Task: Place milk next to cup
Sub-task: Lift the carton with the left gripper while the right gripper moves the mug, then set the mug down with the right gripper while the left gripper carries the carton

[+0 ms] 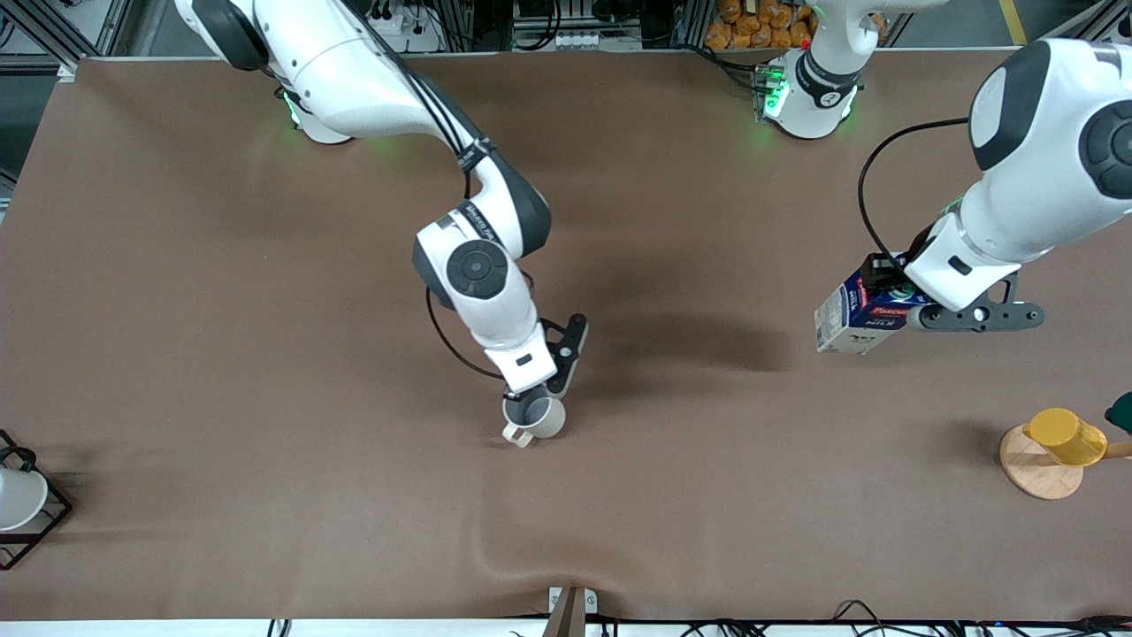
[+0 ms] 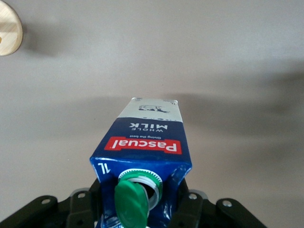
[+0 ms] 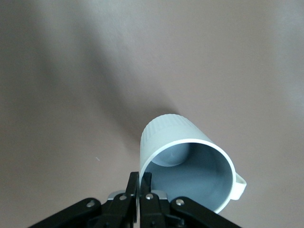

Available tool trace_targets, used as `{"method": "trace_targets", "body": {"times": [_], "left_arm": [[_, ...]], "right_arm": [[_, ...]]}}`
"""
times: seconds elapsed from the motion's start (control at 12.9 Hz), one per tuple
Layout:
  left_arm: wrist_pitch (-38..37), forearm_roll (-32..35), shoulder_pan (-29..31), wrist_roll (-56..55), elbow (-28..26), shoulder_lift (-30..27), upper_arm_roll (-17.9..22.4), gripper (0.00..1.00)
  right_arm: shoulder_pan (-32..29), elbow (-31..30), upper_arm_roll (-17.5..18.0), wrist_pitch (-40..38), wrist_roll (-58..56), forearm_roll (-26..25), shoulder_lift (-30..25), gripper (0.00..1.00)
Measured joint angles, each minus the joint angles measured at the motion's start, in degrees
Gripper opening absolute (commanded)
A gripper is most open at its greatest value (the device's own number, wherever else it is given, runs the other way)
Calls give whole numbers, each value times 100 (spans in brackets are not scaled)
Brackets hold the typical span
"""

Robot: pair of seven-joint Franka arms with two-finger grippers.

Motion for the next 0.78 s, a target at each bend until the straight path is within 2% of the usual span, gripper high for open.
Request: {"method": "trace_targets", "body": {"times": [0.31, 0.78], "left_arm": [[-200, -4, -20, 0, 104, -63, -24, 58], [-278, -13, -26, -141, 174, -65, -304, 57]], "right_arm": [[248, 180, -33, -2, 599, -5, 239, 0], [253, 388, -116, -875, 728, -5, 249, 0]]}}
